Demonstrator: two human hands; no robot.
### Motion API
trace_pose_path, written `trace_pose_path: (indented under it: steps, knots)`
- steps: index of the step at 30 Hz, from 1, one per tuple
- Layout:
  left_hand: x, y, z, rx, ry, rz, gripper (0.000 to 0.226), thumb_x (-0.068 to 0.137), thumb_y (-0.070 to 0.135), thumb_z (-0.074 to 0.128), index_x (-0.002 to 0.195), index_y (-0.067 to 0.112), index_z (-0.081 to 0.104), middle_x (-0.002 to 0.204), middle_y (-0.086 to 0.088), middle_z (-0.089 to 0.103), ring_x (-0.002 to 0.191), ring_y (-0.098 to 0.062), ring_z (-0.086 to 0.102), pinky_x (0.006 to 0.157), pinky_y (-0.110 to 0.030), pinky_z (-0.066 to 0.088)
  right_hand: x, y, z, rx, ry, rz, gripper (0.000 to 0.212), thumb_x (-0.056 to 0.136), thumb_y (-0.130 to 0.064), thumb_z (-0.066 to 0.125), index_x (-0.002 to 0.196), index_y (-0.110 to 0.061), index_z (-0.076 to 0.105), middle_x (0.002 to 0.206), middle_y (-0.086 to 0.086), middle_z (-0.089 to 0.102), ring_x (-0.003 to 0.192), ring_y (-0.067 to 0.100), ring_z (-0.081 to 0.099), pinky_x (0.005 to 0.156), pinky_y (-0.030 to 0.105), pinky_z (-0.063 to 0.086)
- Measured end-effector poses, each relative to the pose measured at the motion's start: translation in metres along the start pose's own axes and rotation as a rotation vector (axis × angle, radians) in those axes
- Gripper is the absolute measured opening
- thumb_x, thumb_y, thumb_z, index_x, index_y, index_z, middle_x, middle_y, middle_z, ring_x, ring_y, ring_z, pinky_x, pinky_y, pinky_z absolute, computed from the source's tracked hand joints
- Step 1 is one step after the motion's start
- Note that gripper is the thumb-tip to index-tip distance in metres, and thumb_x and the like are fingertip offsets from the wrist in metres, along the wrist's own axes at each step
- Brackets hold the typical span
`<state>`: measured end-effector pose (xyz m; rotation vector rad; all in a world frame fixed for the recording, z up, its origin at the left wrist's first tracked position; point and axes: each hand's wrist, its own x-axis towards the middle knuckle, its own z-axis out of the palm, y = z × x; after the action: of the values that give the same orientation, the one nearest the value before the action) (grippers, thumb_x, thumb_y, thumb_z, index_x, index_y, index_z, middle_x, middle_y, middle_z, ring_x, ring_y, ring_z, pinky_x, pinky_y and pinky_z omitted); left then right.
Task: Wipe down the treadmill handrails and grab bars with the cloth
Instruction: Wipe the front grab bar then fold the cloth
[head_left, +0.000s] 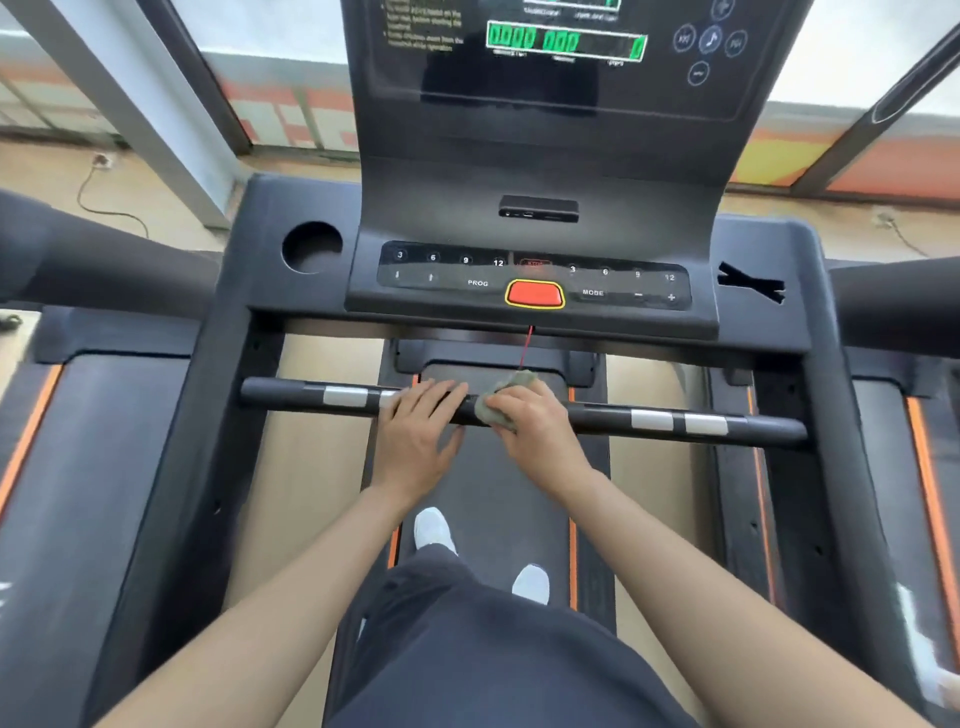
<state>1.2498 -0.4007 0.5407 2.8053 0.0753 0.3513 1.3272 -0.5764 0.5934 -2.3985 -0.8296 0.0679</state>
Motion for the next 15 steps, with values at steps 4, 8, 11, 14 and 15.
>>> trace_pose_path:
  steps: [4,8,11,14,15]
  knots:
    - [-0.001,-0.006,-0.001,-0.028,-0.034,0.025,0.054,0.088,0.027,0.064,0.141,0.021,0.059,0.139,0.005,0.061,0.131,-0.021,0.053,0.107,-0.039,0.033,-0.02,0.028,-0.02,-0.138,0.06,0.126,0.025,0.071,0.004,0.074,0.092,-0.009,0.074,0.093,0.003,0.073,0.076,0.033,0.06,0.072,0.035,0.05]
    - [-0.003,-0.01,0.001,-0.062,-0.01,0.045,0.058,0.085,0.024,0.068,0.142,0.02,0.058,0.141,0.003,0.06,0.132,-0.02,0.051,0.107,-0.039,0.033,-0.033,0.035,-0.041,-0.25,0.059,0.323,0.027,0.068,0.008,0.075,0.089,-0.01,0.075,0.079,0.006,0.07,0.071,0.035,0.058,0.064,0.03,0.039]
    - [-0.003,-0.013,0.003,-0.07,-0.015,0.07,0.062,0.082,0.021,0.069,0.143,0.019,0.057,0.142,0.002,0.059,0.134,-0.021,0.05,0.108,-0.04,0.034,-0.019,0.023,-0.046,-0.211,0.105,0.344,0.022,0.073,-0.001,0.074,0.091,-0.013,0.073,0.081,0.005,0.068,0.076,0.031,0.056,0.066,0.027,0.029]
    - [-0.004,-0.016,0.004,-0.078,-0.031,0.079,0.069,0.077,0.017,0.07,0.144,0.017,0.056,0.144,0.0,0.058,0.135,-0.023,0.05,0.109,-0.043,0.038,0.008,0.001,-0.029,-0.113,0.082,0.205,0.02,0.079,-0.008,0.076,0.098,-0.014,0.074,0.094,0.0,0.071,0.081,0.028,0.054,0.073,0.029,0.039]
    - [-0.005,-0.015,0.004,-0.087,-0.033,0.073,0.071,0.075,0.016,0.07,0.144,0.016,0.056,0.145,-0.001,0.058,0.136,-0.024,0.05,0.109,-0.044,0.039,0.017,-0.006,-0.02,-0.089,0.052,0.141,0.02,0.081,-0.009,0.075,0.1,-0.013,0.074,0.098,-0.002,0.072,0.082,0.026,0.053,0.075,0.029,0.041]
